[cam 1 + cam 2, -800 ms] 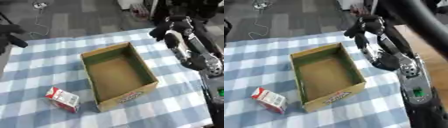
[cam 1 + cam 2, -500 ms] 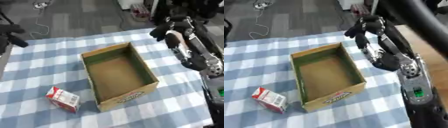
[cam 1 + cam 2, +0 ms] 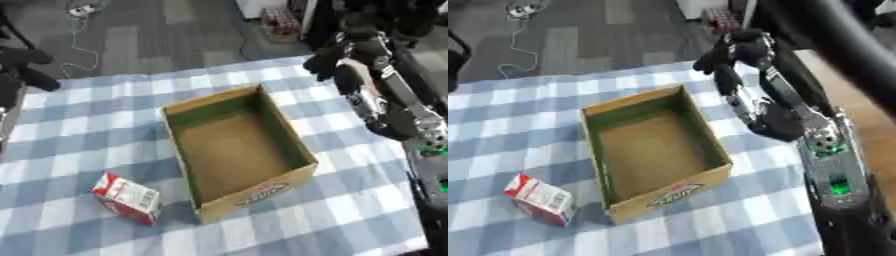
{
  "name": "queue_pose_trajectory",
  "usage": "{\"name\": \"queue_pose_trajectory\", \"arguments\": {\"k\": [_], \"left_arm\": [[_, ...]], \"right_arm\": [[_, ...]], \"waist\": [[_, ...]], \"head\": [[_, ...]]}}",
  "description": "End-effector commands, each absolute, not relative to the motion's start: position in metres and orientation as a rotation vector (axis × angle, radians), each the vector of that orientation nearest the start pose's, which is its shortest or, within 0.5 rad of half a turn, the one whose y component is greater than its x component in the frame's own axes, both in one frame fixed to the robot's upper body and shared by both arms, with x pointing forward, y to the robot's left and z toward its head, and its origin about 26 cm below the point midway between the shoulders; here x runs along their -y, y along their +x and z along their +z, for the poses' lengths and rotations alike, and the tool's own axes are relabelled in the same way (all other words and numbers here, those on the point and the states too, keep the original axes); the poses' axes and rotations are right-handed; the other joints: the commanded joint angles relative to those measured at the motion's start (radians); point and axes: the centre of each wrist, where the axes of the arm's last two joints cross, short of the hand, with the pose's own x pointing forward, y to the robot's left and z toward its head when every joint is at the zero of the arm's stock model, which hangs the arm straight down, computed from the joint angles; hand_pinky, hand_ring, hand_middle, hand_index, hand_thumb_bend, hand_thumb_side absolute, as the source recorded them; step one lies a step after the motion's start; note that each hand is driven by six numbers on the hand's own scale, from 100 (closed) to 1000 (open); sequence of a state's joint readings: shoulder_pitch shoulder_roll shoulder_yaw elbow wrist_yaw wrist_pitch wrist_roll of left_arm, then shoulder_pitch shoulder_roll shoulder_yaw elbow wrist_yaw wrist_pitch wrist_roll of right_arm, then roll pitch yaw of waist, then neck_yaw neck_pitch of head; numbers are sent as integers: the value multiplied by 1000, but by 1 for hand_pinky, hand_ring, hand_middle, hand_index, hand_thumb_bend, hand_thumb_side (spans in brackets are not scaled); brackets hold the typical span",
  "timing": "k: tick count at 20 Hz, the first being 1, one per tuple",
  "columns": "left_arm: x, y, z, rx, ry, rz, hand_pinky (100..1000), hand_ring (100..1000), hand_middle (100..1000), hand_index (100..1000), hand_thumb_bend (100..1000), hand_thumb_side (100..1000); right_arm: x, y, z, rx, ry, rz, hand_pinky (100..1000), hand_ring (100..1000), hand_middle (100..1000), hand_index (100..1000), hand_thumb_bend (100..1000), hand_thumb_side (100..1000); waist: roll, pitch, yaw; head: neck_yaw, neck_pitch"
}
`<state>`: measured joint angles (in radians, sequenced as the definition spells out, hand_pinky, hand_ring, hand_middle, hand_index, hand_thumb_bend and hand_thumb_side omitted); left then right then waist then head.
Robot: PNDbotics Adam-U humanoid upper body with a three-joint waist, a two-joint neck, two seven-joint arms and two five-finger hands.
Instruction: Pick up objects on the table and place them in the box.
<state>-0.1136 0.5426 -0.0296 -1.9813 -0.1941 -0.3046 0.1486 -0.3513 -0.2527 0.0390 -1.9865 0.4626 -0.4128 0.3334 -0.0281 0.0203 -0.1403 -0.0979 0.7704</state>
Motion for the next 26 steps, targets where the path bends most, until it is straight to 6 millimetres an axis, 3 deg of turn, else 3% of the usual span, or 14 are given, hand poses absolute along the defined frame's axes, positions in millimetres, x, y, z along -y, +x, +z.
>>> {"name": "queue_pose_trajectory", "arguments": {"k": [1,6,8,12,15,26], "left_arm": [[-311,279,184,2370,560,-874,558,586,724,836,157,1000],[-323,281,203,2161,548,-1414,598,607,721,822,138,1000],[-331,288,203,2065,537,-1531,615,618,731,828,130,1000],[-346,308,199,1956,507,-1604,617,616,726,828,119,996],[-351,320,201,1924,500,-1651,673,640,738,832,118,1000],[-348,347,216,1763,450,-1918,767,710,783,872,158,970]], "right_arm": [[239,304,211,-3132,599,-1474,388,438,510,685,100,1000],[238,304,210,-3120,597,-1499,387,437,511,686,100,1000],[237,304,210,-3116,589,-1505,387,438,511,687,100,1000],[236,304,210,-3110,574,-1519,388,438,512,687,100,1000],[235,304,210,-3109,570,-1523,388,438,512,687,100,1000],[231,304,210,-3106,534,-1524,387,437,513,689,100,1000]], "waist": [[2,-12,-1],[9,-15,-8],[11,-16,-14],[12,-17,-21],[13,-17,-24],[21,-17,-39]], "head": [[-16,0],[3,0],[9,0],[16,0],[22,0],[48,0]]}}
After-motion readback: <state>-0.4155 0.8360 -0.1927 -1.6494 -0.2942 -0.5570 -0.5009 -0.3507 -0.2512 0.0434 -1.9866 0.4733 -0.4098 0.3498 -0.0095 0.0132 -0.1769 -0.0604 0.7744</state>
